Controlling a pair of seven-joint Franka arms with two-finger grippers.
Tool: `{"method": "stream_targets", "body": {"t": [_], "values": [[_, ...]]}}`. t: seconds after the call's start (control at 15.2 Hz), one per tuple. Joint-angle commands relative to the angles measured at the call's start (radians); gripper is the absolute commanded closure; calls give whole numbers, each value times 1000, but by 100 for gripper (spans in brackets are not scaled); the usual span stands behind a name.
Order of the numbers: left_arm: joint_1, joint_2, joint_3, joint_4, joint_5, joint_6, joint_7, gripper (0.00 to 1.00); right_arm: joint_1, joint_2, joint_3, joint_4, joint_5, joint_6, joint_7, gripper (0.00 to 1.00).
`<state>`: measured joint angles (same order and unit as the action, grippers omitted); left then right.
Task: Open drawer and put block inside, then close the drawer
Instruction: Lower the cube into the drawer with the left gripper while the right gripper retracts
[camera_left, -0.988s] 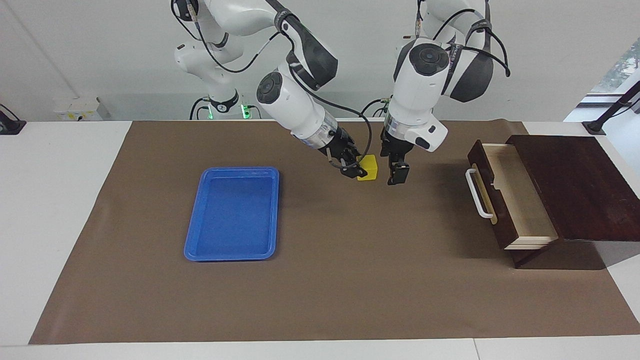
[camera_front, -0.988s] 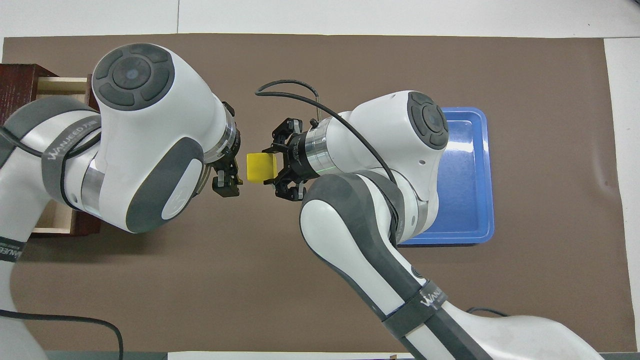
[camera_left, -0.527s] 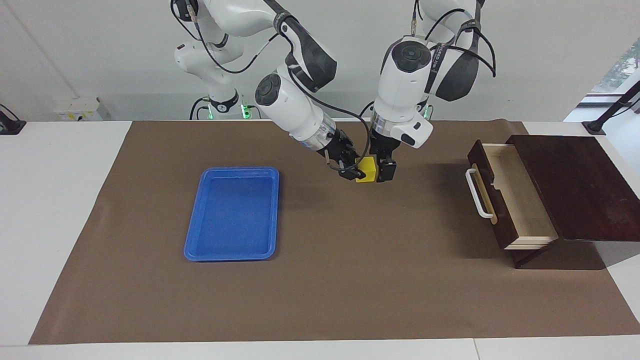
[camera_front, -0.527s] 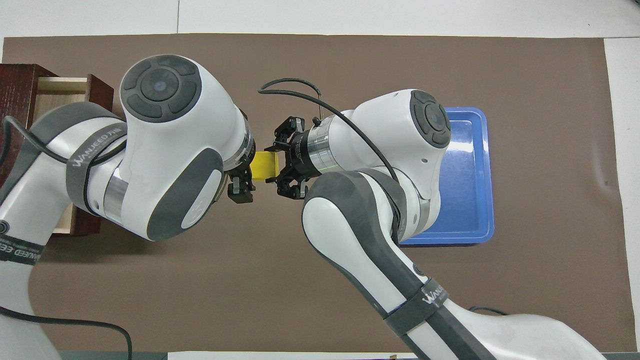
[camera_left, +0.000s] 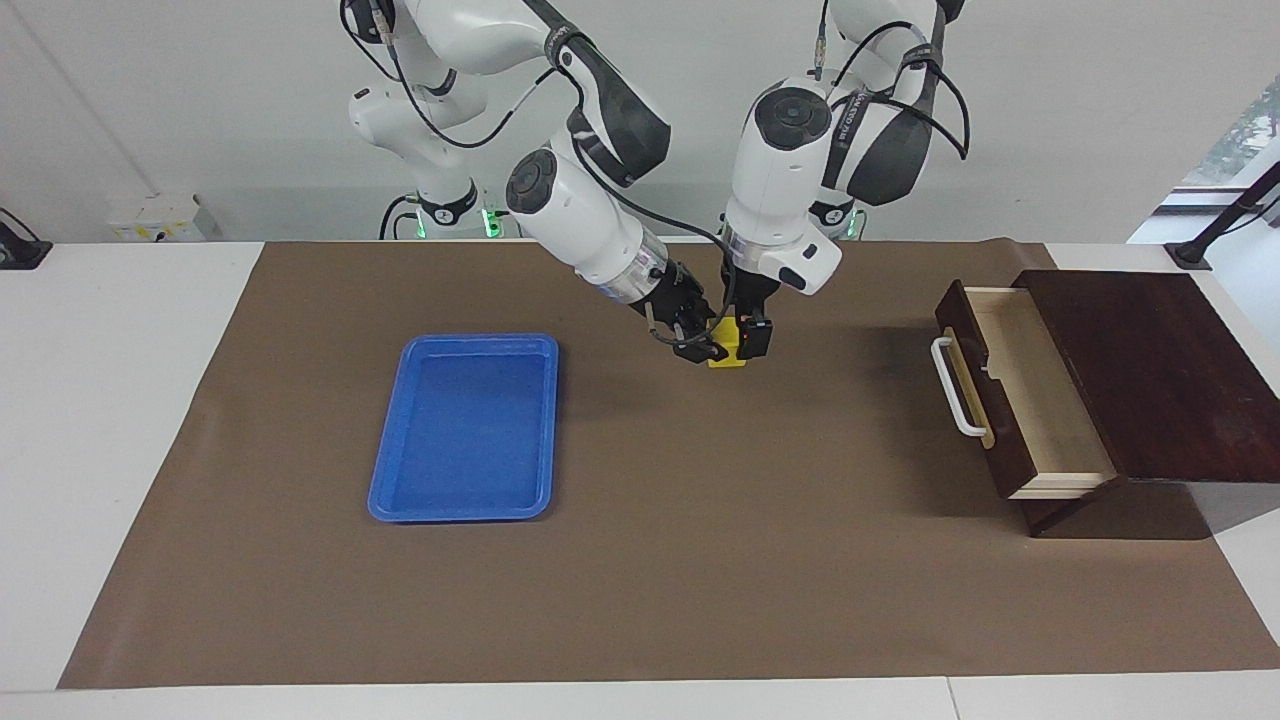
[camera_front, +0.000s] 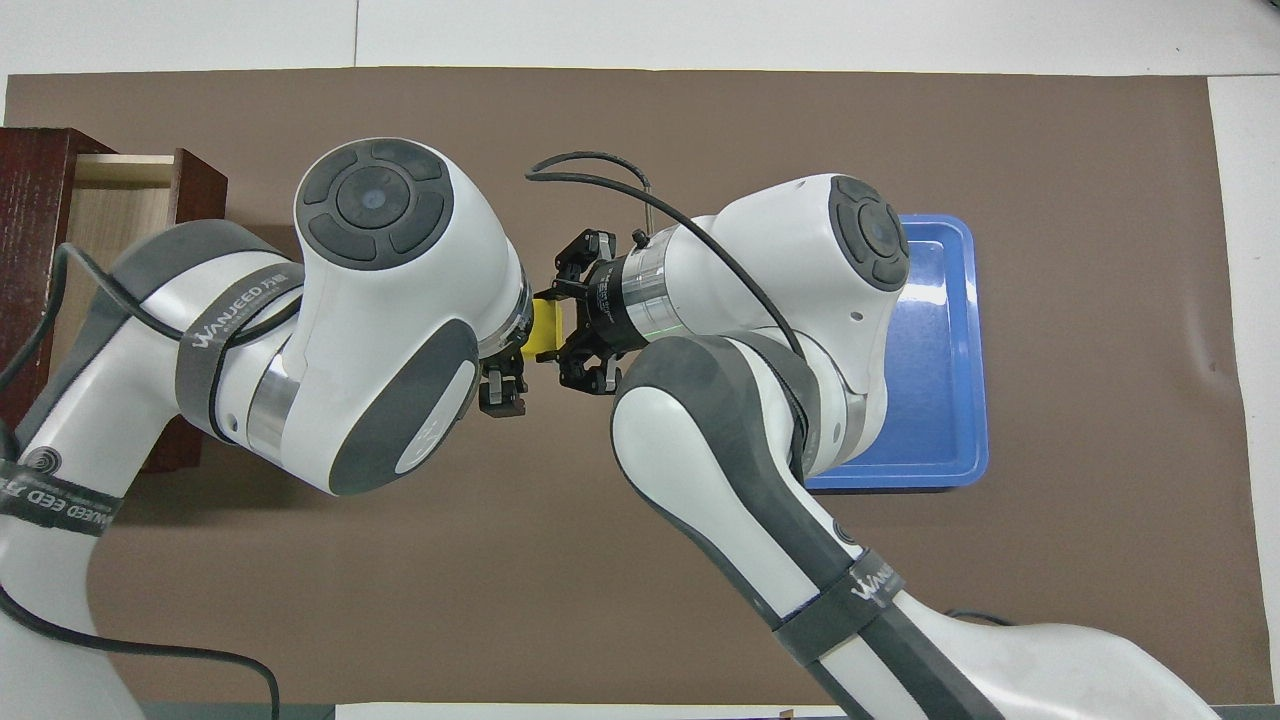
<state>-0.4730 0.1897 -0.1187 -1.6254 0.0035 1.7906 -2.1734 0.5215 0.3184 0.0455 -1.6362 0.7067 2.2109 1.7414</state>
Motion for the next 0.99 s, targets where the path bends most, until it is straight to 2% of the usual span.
{"method": "stream_targets", "body": {"t": [0.0,0.07,0.59,0.66,0.72,0.92], "values": [[-16,-9,13,-10,15,10,-16,94,-11,-2,5,-2,30,6,12,100],[-18,-7,13,-10,15,15,-16,100,-11,-2,5,-2,30,4,10,100],[-16,-6,11,-7,12,27,-16,100,-11,-2,5,-2,34,4,23,100],[-16,-6,11,-7,13,29,-14,100,-11,-2,5,-1,33,4,24,58],[-16,-6,11,-7,13,29,-13,100,-11,-2,4,-1,33,3,27,2],[-9,-4,13,-5,15,27,-6,100,-14,-2,-1,6,33,-17,27,0]]}}
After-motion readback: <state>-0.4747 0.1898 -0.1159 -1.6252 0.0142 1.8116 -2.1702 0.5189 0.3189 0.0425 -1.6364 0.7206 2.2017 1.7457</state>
